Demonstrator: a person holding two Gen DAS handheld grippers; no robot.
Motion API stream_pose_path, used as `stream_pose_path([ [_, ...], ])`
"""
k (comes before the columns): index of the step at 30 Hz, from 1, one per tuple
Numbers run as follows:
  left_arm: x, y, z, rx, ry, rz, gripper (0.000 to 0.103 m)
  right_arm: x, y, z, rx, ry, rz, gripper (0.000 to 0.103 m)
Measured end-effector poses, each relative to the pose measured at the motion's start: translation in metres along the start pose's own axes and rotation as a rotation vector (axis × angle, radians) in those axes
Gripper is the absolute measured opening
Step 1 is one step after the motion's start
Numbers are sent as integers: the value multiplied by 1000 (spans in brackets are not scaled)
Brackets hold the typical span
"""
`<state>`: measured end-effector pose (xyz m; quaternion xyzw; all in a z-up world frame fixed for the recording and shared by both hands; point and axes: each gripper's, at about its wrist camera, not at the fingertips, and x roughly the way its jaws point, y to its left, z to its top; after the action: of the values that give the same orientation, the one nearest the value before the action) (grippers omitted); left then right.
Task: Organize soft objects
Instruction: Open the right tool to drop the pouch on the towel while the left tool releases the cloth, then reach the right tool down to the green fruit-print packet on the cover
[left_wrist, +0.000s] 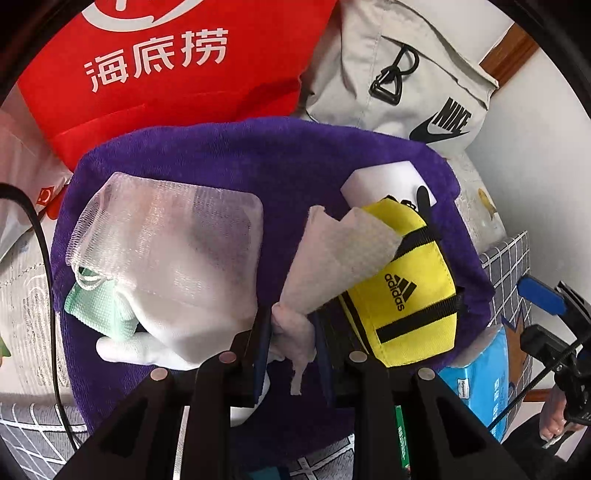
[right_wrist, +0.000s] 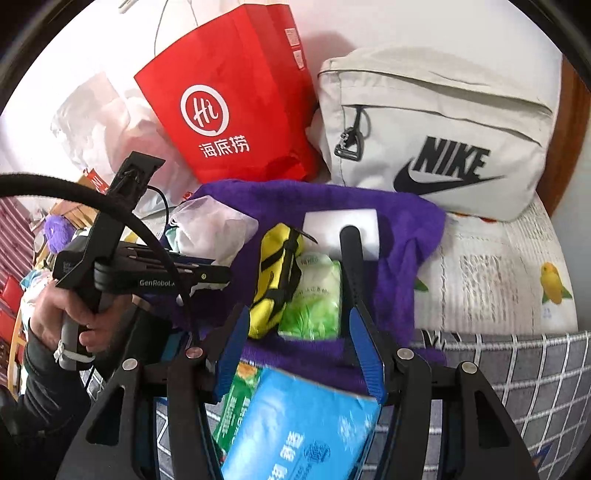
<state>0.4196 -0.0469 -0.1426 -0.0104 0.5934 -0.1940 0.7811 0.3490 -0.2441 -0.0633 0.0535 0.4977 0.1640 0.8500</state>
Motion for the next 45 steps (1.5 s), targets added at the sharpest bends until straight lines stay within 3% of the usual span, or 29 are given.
stream_pose_path([
  [4, -3, -4, -2, -3, -7, 7, 53, -7, -2, -11, 16, -1, -6, 56],
  [5, -5, -6, -3, -1, -16, 10, 55, -10, -2, -14, 17, -2, -8, 56],
  [11, -35, -15, -21, 17, -68, 54, 55, -29, 3, -32, 20, -16, -15, 56],
  [21, -105, -20, -80, 4, -200, 23, 59, -50, 46, -75, -17, 0, 39, 56],
  [24, -125, -15, -103, -14, -248, 6, 64, -44, 69, -85, -55, 38, 60, 56],
  [32, -150, 4, -156, -43, -306, -15, 64, 3, 106, -106, -40, 113, 61, 56],
  [36, -151, 16, -175, -65, -312, -46, 64, 25, 107, -108, 7, 130, 2, 55],
  [45, -143, 37, -201, -93, -318, -120, 64, 34, 115, -110, -58, 128, -188, 54],
])
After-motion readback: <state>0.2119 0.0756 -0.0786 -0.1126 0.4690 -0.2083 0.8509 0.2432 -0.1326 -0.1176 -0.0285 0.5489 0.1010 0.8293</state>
